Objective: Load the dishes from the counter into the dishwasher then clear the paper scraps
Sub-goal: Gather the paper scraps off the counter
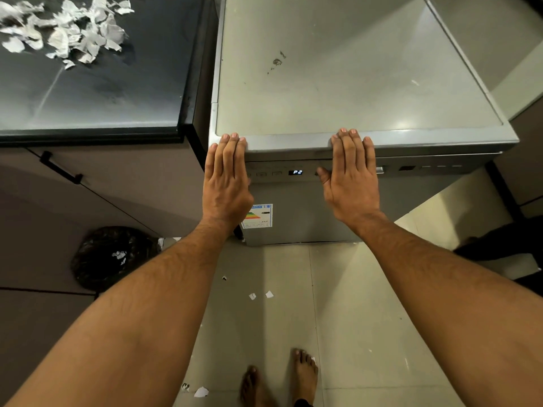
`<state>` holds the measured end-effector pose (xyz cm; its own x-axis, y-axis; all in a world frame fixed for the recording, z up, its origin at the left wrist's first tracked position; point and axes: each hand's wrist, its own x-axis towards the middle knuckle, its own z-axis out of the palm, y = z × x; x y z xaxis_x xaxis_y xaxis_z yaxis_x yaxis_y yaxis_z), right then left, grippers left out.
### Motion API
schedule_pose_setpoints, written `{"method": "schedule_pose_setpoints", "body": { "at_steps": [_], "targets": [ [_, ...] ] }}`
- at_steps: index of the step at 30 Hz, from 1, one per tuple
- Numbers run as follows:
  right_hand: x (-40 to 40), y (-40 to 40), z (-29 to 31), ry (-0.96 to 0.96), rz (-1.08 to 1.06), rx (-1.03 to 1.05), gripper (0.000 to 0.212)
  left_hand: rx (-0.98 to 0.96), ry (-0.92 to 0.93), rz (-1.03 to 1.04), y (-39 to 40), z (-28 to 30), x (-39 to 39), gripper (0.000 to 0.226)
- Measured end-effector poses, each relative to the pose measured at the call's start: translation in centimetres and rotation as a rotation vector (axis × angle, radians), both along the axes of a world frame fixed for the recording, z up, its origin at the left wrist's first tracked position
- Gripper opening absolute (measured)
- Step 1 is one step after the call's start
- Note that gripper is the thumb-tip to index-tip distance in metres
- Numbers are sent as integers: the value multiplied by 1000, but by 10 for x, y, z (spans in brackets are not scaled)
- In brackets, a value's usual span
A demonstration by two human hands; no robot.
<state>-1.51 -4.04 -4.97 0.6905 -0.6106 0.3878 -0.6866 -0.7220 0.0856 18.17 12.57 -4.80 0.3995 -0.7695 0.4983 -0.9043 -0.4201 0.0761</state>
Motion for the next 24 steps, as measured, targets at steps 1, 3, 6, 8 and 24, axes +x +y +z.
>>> {"method": "schedule_pose_setpoints", "body": {
  "at_steps": [1,3,6,8,24],
  "targets": [
    [0,1,2,15,-5,9,71,4,11,0,1,2,-1,81],
    [0,4,7,33,-11,29,70,17,39,-6,2,7,-2,80],
    [1,7,15,39,-16,65,68,48,83,-33,5,14,-1,79],
    [1,8,20,46,-17,87,68,76,92,-50,9,19,0,79],
    [55,42,117,29,108,120,68,2,85,24,44,117,27,78]
  ]
}}
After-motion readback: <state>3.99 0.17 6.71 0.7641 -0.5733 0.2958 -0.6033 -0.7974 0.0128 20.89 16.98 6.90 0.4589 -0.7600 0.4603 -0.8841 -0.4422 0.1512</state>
